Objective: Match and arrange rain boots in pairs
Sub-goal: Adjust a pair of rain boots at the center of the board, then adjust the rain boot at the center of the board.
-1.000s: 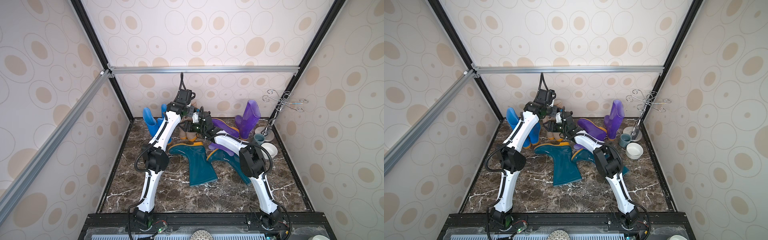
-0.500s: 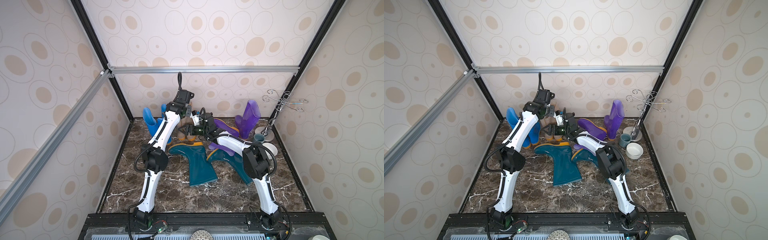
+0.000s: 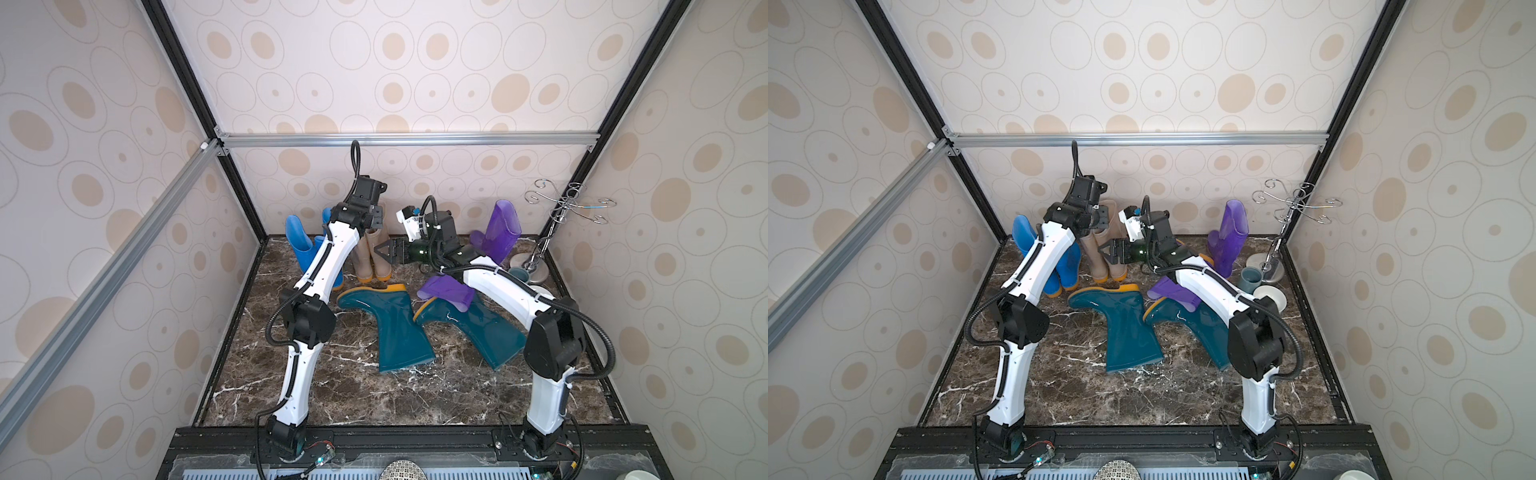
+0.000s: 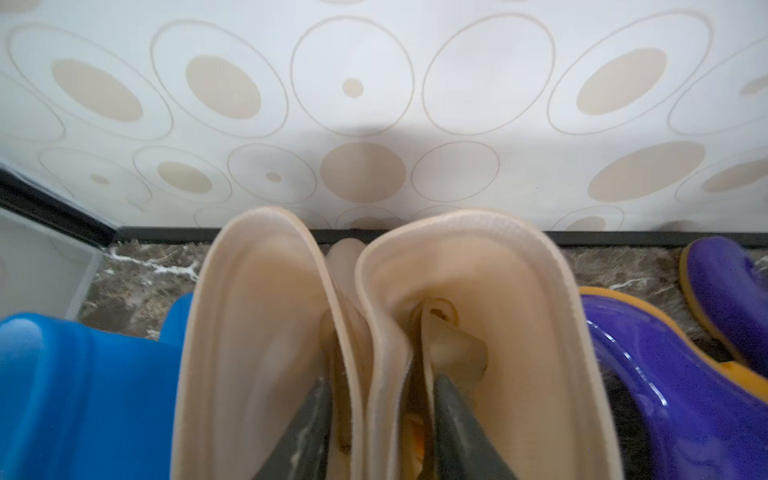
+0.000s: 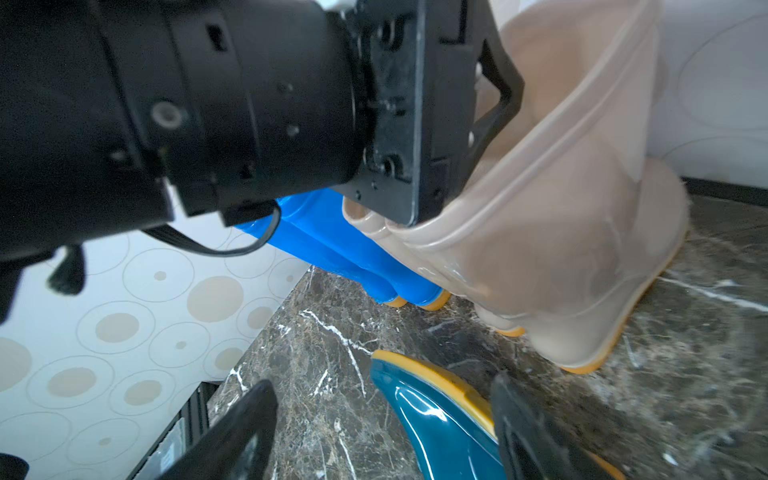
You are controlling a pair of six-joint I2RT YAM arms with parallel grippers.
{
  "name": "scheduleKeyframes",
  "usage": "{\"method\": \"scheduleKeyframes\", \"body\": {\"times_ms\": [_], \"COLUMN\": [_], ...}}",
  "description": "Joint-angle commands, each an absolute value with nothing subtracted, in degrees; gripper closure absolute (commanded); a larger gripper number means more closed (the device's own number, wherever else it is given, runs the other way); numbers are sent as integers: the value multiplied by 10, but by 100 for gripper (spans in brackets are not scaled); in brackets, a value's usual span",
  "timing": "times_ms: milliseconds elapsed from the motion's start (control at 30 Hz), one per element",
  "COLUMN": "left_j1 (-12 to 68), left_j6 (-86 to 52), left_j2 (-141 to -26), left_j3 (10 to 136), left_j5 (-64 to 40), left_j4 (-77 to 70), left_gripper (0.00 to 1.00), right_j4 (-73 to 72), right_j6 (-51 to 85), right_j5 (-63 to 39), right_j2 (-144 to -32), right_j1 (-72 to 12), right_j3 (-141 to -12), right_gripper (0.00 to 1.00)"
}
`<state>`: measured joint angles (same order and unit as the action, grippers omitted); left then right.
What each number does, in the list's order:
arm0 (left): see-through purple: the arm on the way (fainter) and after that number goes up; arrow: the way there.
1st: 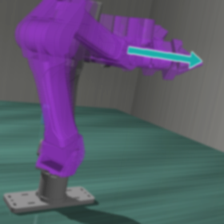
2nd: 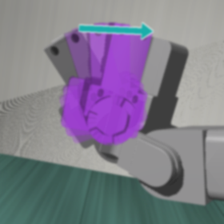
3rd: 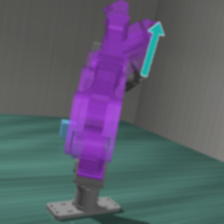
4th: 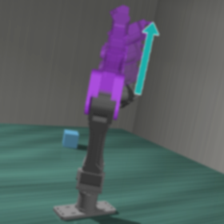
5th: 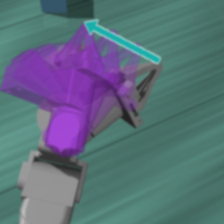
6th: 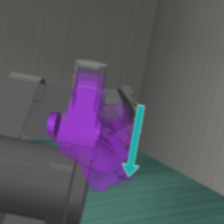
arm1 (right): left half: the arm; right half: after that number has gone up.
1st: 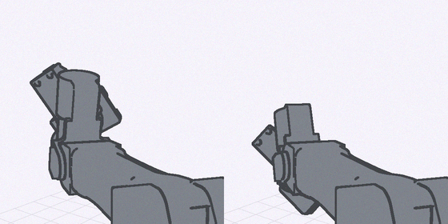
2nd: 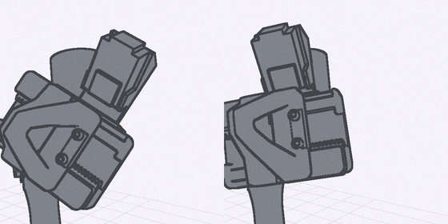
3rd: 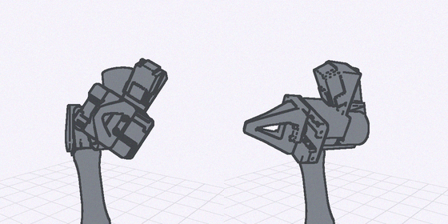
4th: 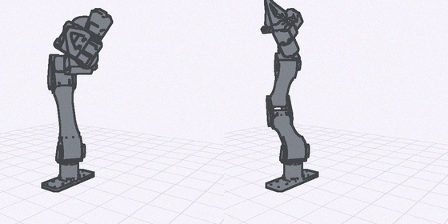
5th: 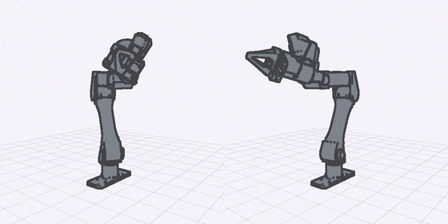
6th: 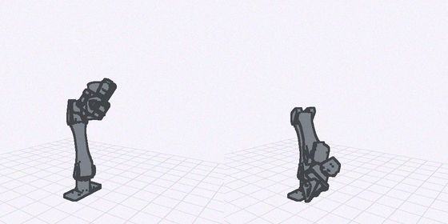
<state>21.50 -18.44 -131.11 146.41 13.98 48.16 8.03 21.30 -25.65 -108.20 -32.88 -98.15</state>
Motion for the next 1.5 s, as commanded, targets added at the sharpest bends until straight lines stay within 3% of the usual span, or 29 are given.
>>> {"method": "scheduleKeyframes", "body": {"times_ms": [0,100,467,833,1100,1467], "left_j1": [212,212,221,296,340,361], "left_j6": [-193,-191,-168,-153,-186,-198], "left_j2": [-1274,-1264,-1194,-1043,-930,-895], "left_j3": [1470,1470,1447,1238,1029,935], "left_j5": [127,116,13,38,30,47], "left_j4": [454,443,431,376,259,214], "left_gripper": [44,31,14,12,12,12], "right_j4": [174,228,440,537,507,431], "right_j6": [135,84,-31,-24,-23,-18], "right_j5": [-209,-179,9,115,147,203], "right_j2": [-1040,-1010,-868,-759,-818,-950], "right_j1": [-324,-322,-318,-328,-333,-330], "right_j3": [-967,-968,-927,-783,-737,-750], "right_gripper": [18,18,18,17,15,14]}}
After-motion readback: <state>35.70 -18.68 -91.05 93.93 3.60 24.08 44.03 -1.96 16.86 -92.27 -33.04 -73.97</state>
